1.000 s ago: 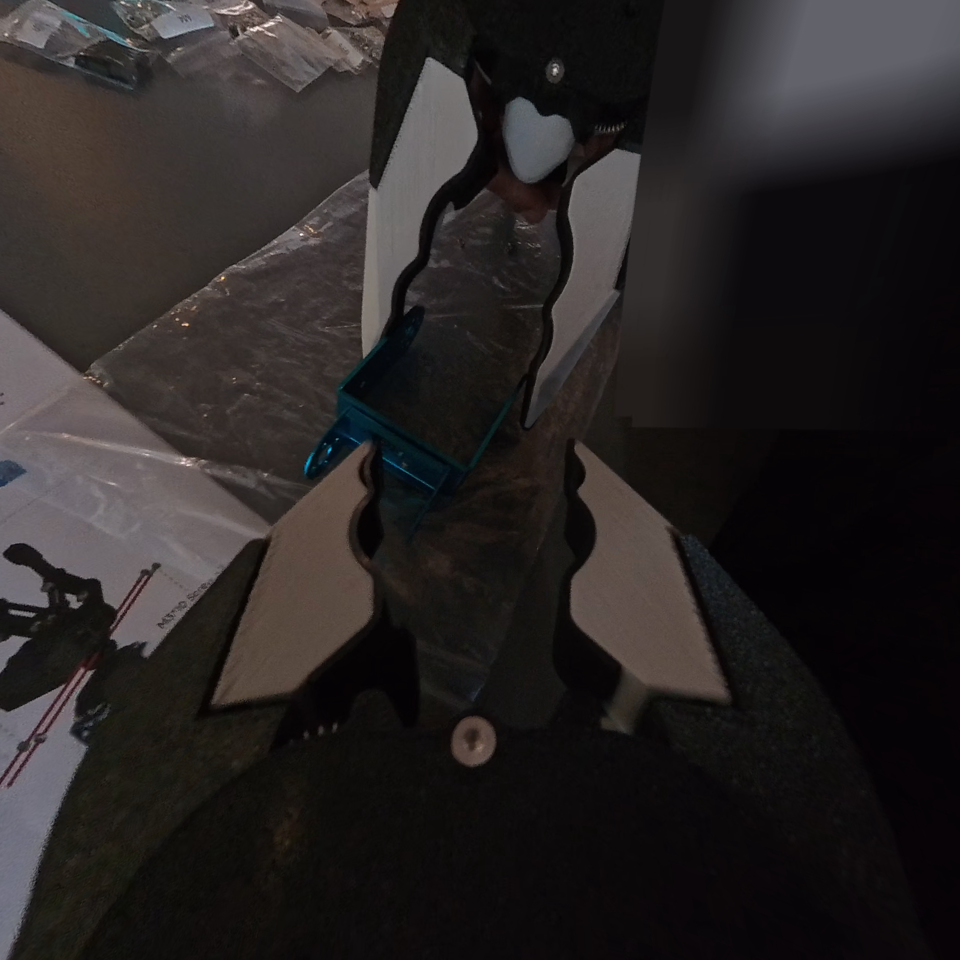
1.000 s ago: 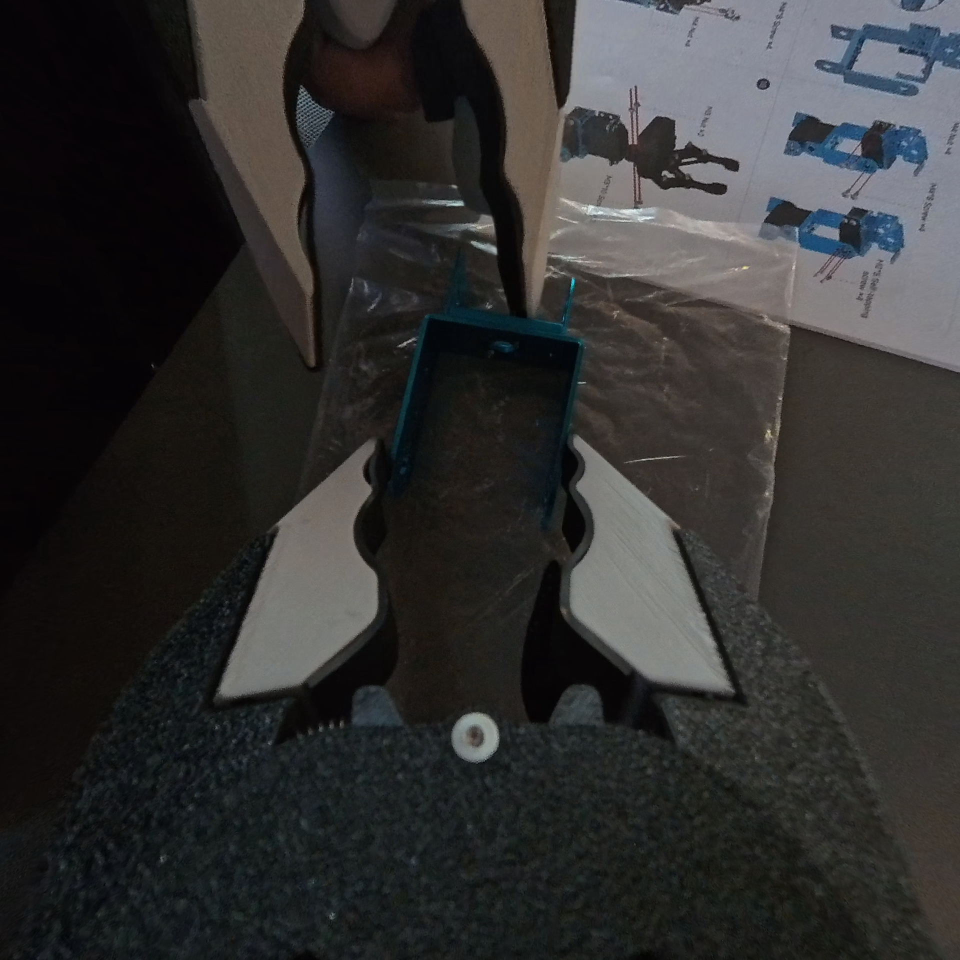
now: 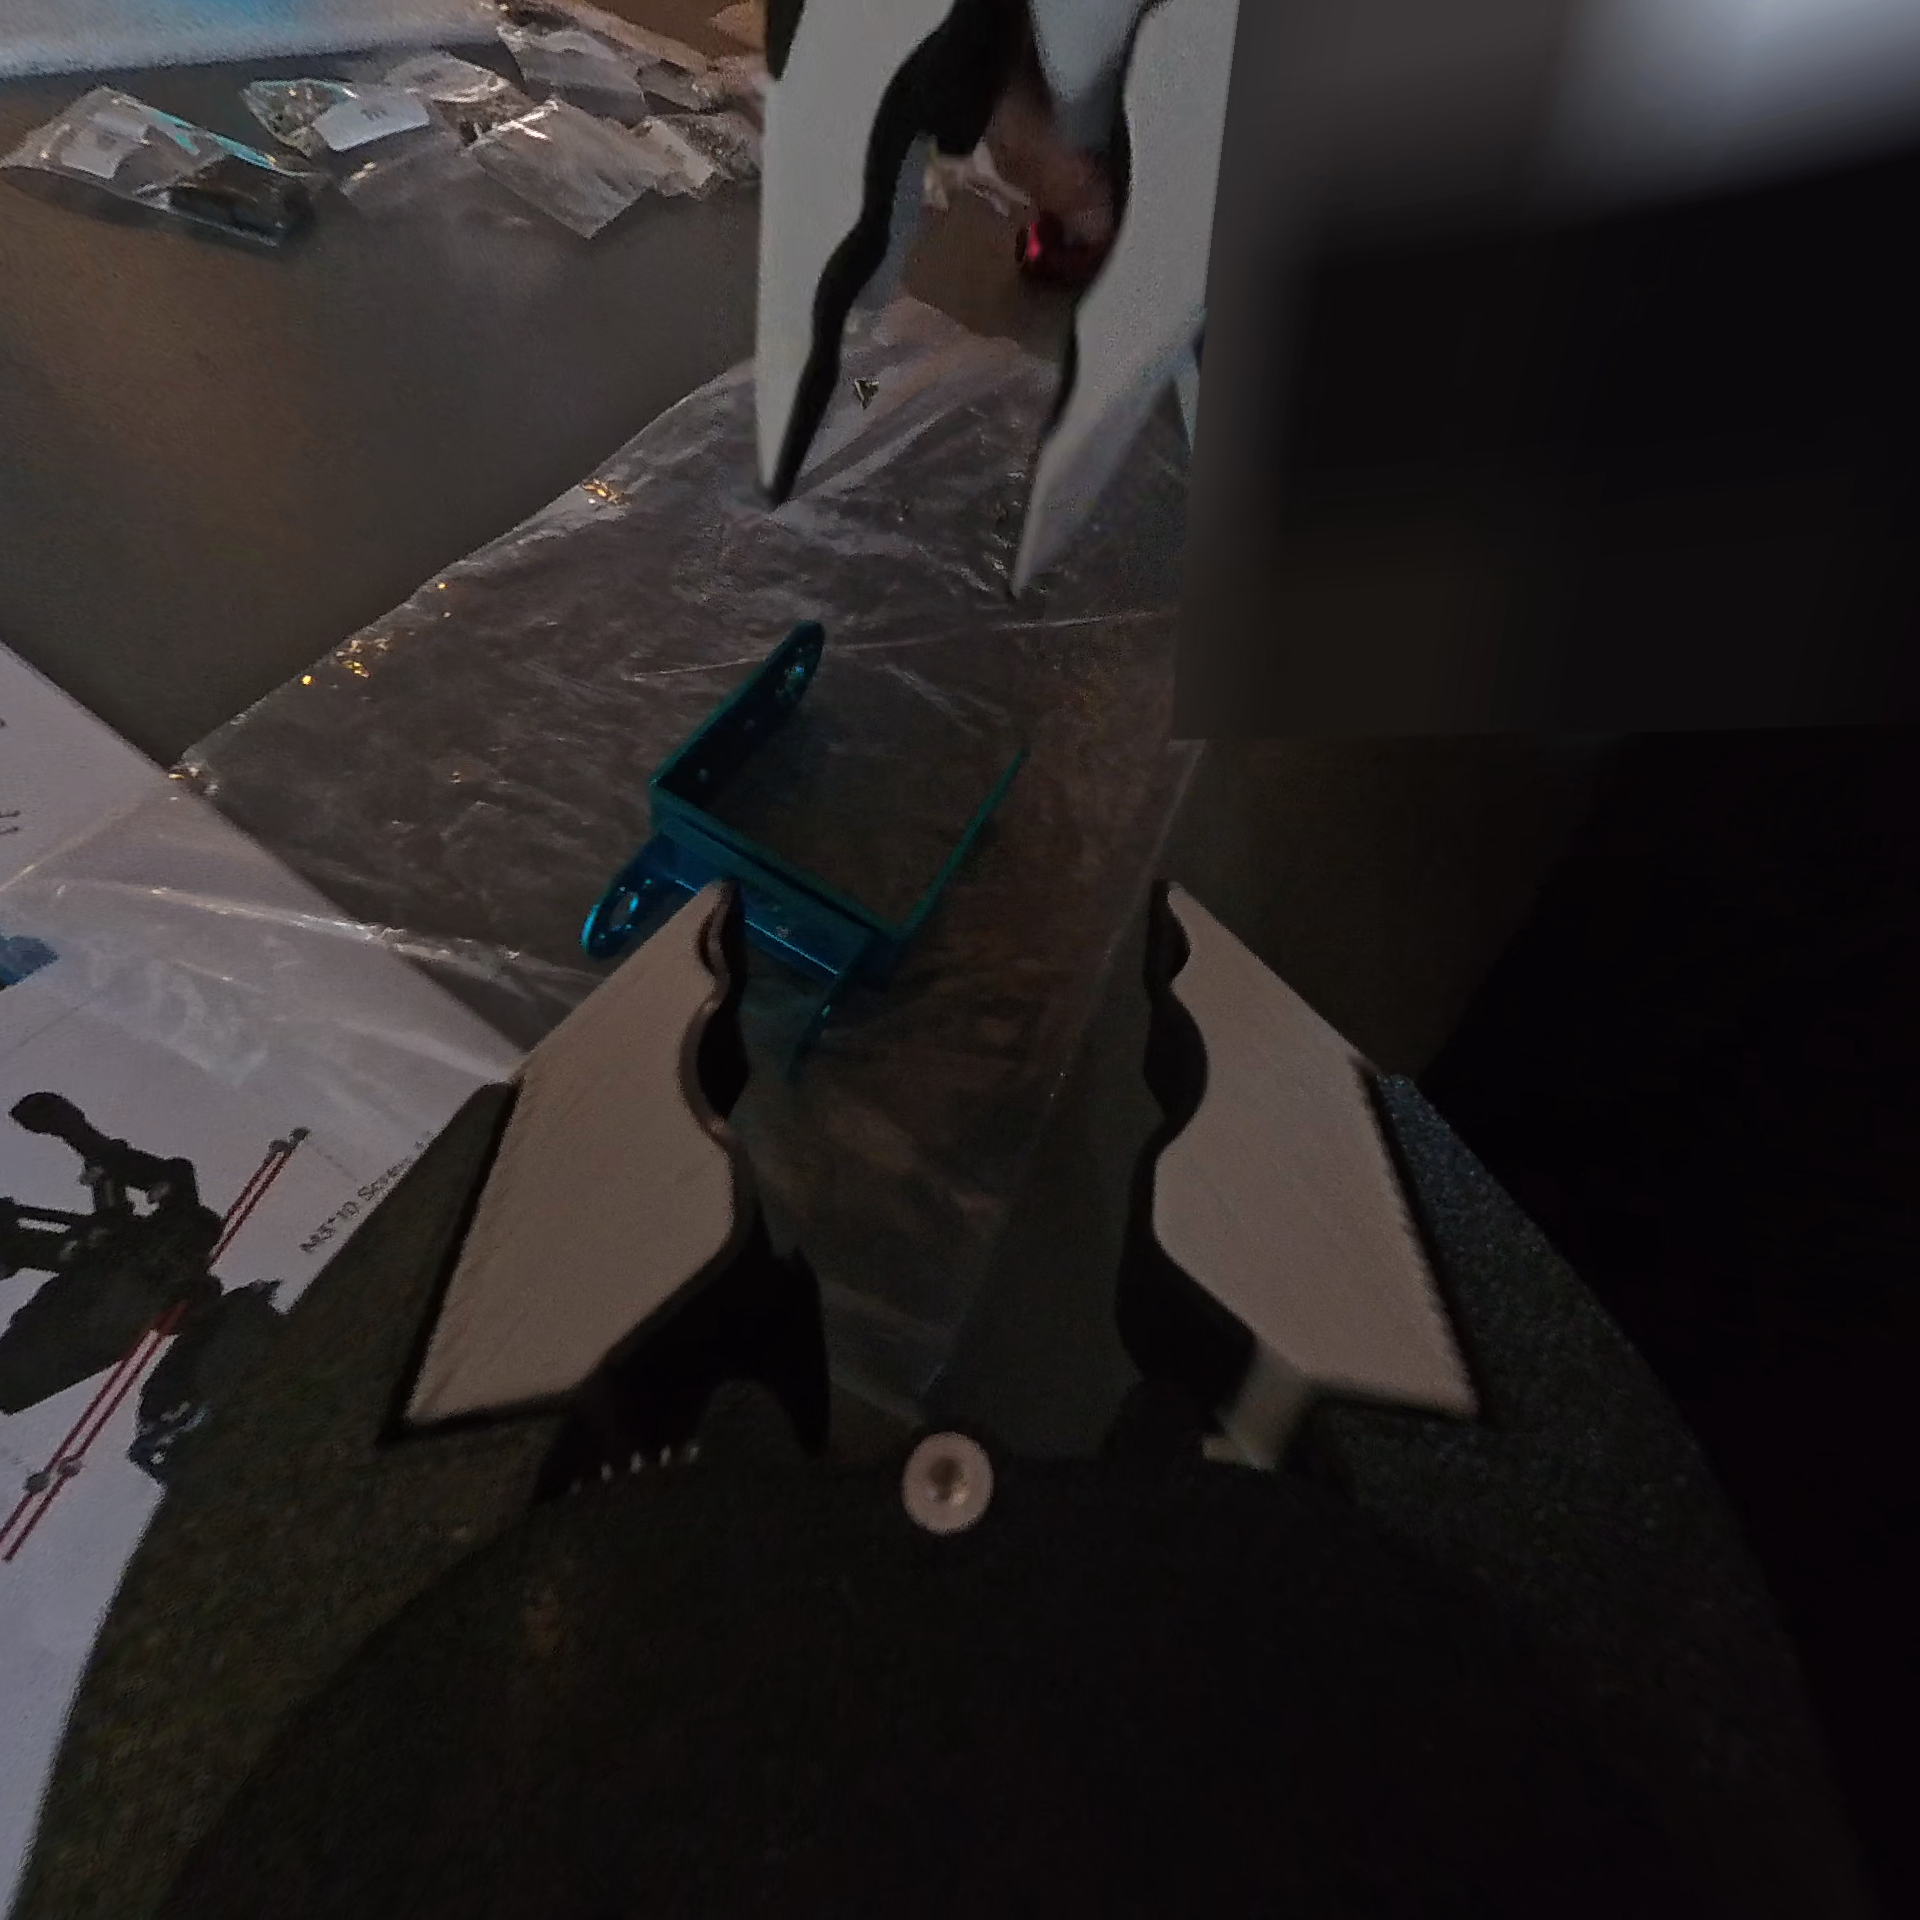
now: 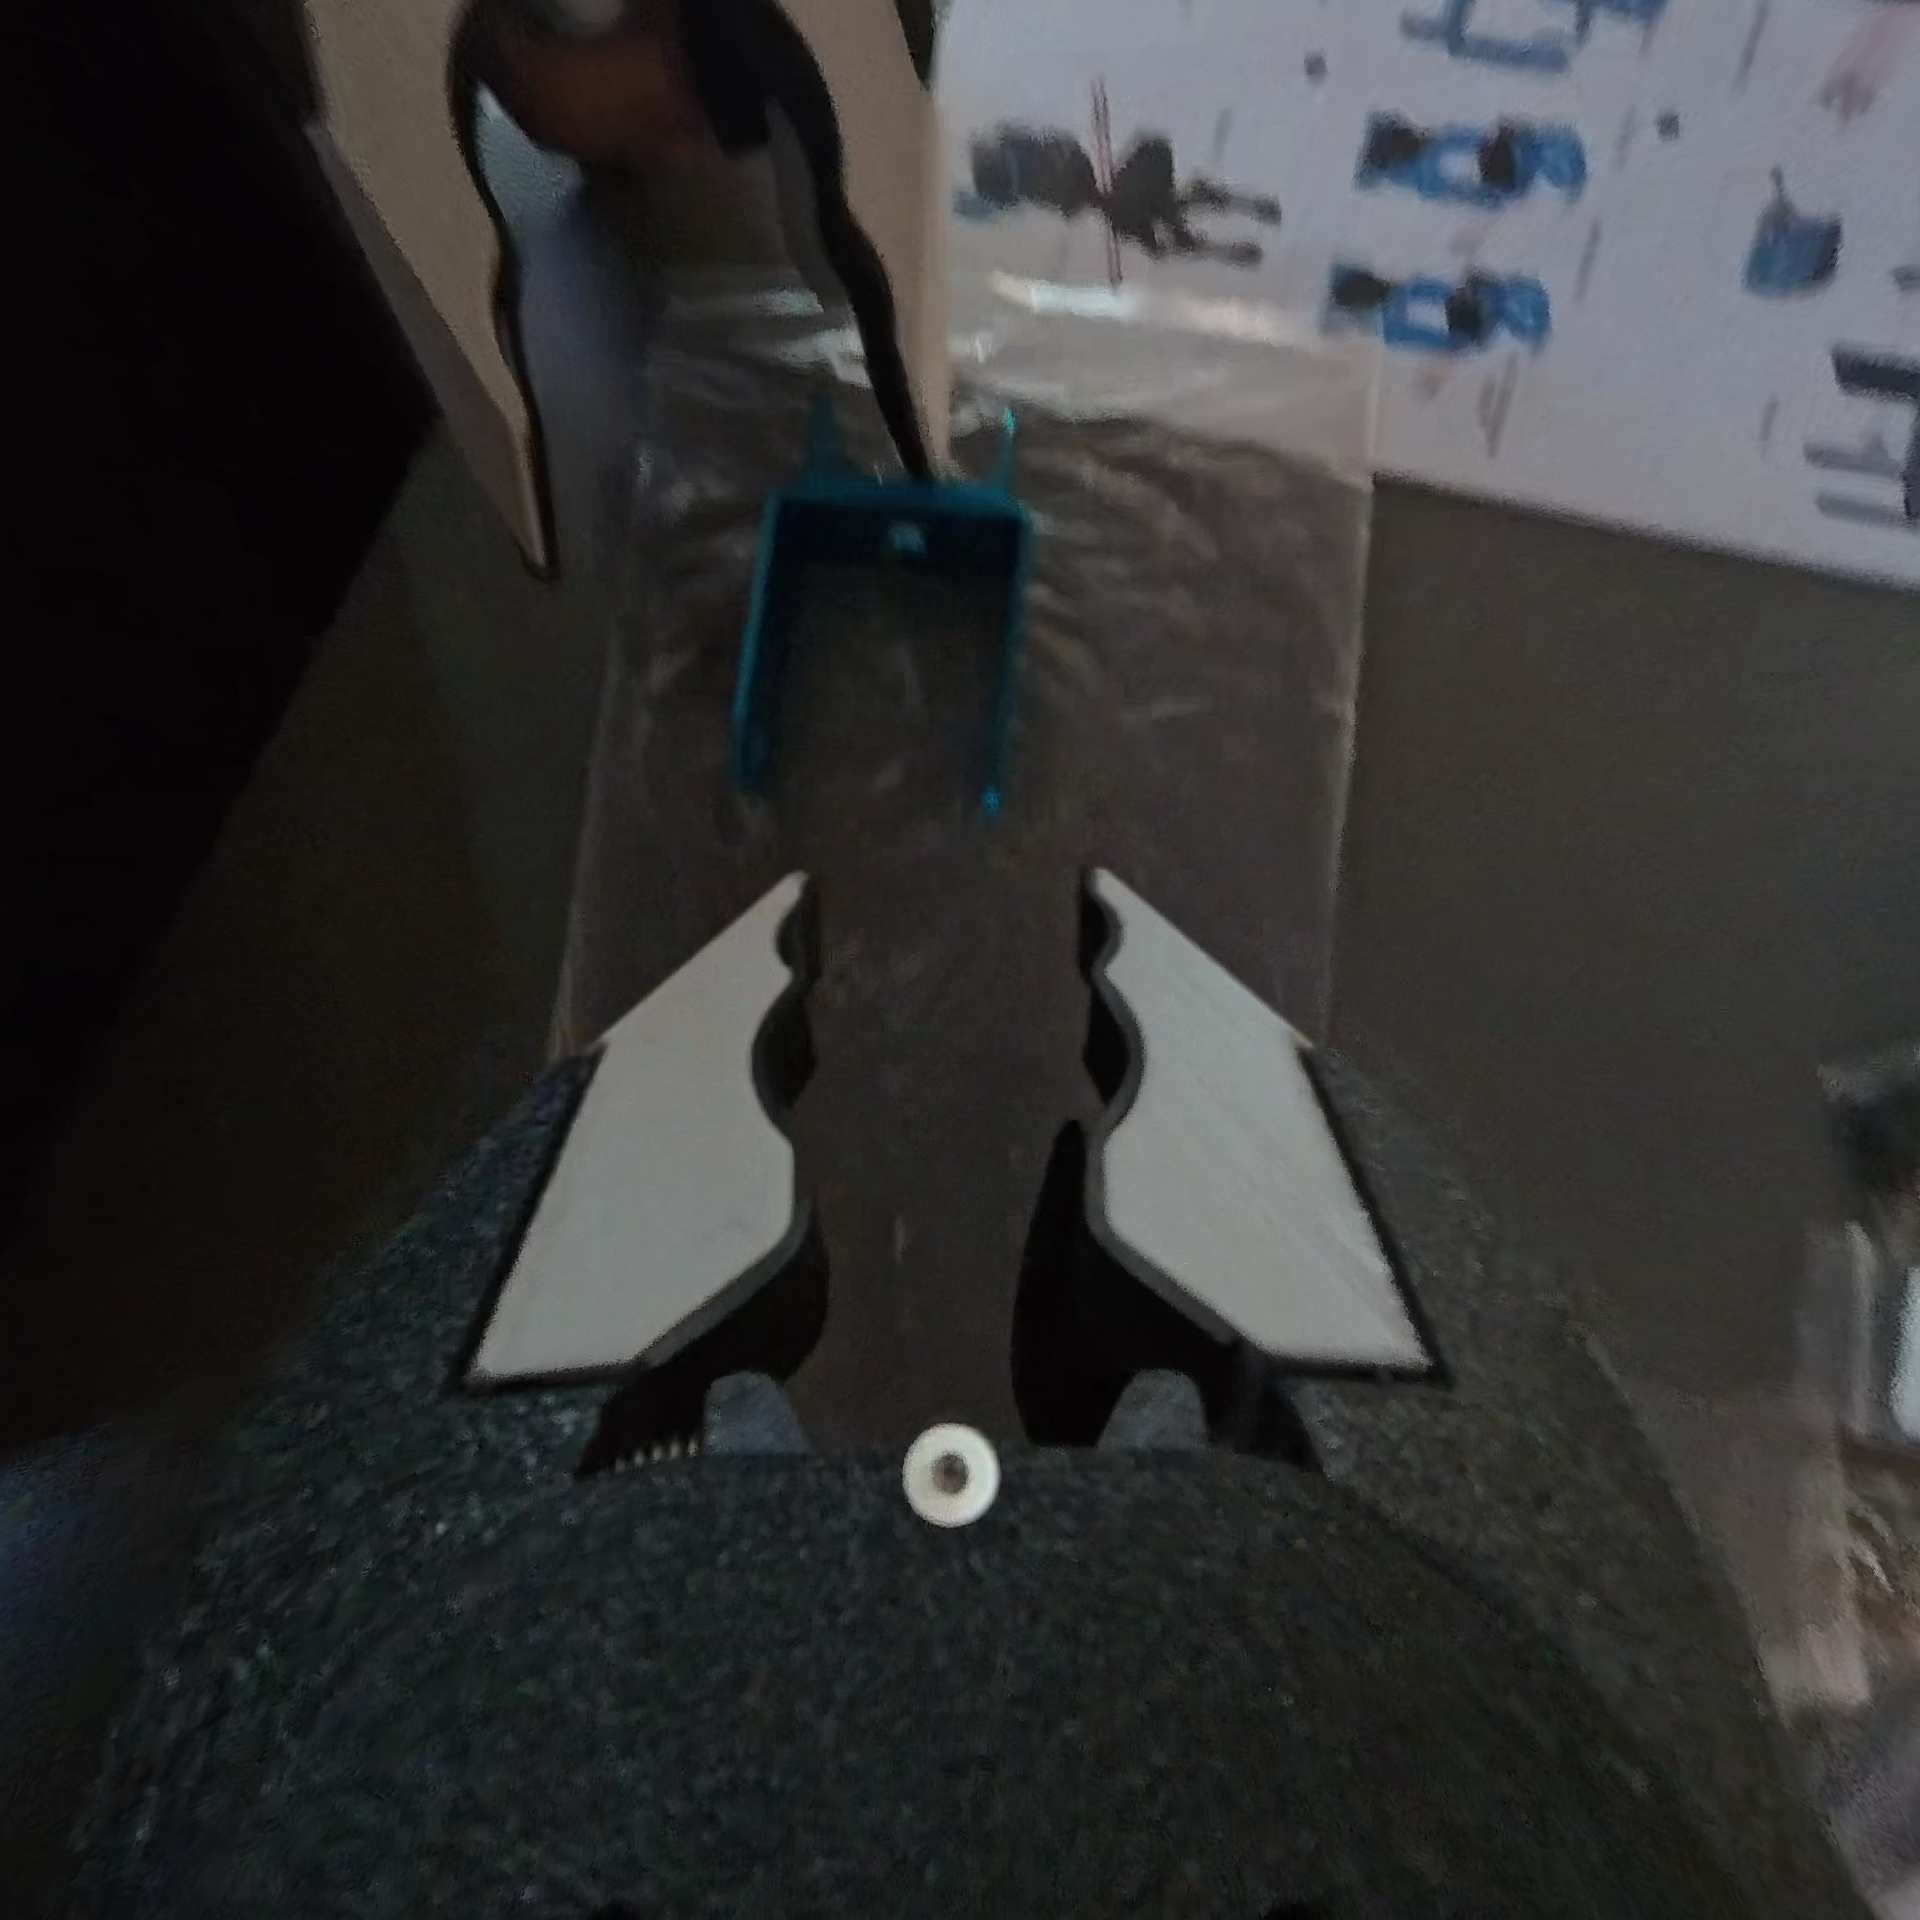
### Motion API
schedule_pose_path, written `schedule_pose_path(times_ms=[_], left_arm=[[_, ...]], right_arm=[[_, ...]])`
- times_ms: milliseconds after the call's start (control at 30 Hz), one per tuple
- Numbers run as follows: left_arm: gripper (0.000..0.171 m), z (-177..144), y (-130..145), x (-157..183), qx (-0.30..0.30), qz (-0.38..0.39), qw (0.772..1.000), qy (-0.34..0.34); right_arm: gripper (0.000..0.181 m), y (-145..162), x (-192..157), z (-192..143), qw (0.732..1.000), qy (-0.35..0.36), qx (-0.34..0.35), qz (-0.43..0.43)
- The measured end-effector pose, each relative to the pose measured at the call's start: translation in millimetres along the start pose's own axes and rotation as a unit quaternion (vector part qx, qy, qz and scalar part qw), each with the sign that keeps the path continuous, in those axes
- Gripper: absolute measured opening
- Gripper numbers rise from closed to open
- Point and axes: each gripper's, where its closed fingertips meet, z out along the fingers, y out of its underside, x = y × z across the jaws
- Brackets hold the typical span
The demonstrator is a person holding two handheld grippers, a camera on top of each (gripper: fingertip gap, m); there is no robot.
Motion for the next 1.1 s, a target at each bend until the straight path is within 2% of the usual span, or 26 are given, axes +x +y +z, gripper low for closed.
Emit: schedule_pose_path(times_ms=[33, 133, 267, 433, 600, 1100], left_arm=[[0.077, 0.2, 0.1, 0.5, 0.000, 0.002, 1.000, 0.000], [0.077, 1.6, 0.6, 1.5, -0.004, 0.007, 1.000, 0.000], [0.077, 2.5, 1.5, 1.9, -0.008, 0.007, 1.000, 0.001], [0.077, 3.7, 1.2, 2.9, -0.008, 0.007, 1.000, 0.003], [0.078, 4.8, 1.8, 5.1, -0.011, 0.011, 1.000, 0.006], [0.078, 13.6, 2.3, 18.4, -0.022, 0.030, 0.999, 0.019]], right_arm=[[0.042, 12.5, 2.9, -7.8, 1.000, 0.002, -0.029, 0.007], [0.038, 52.5, 14.3, -22.3, 0.991, 0.032, -0.131, 0.014], [0.035, 75.8, 17.0, -28.6, 0.984, 0.031, -0.177, 0.024], [0.028, 77.3, 17.0, -28.3, 0.983, 0.024, -0.178, 0.033], [0.016, 67.0, 14.2, -19.8, 0.984, 0.035, -0.176, -0.007], [0.014, 67.7, 13.6, -11.9, 0.966, 0.023, -0.259, -0.005]])
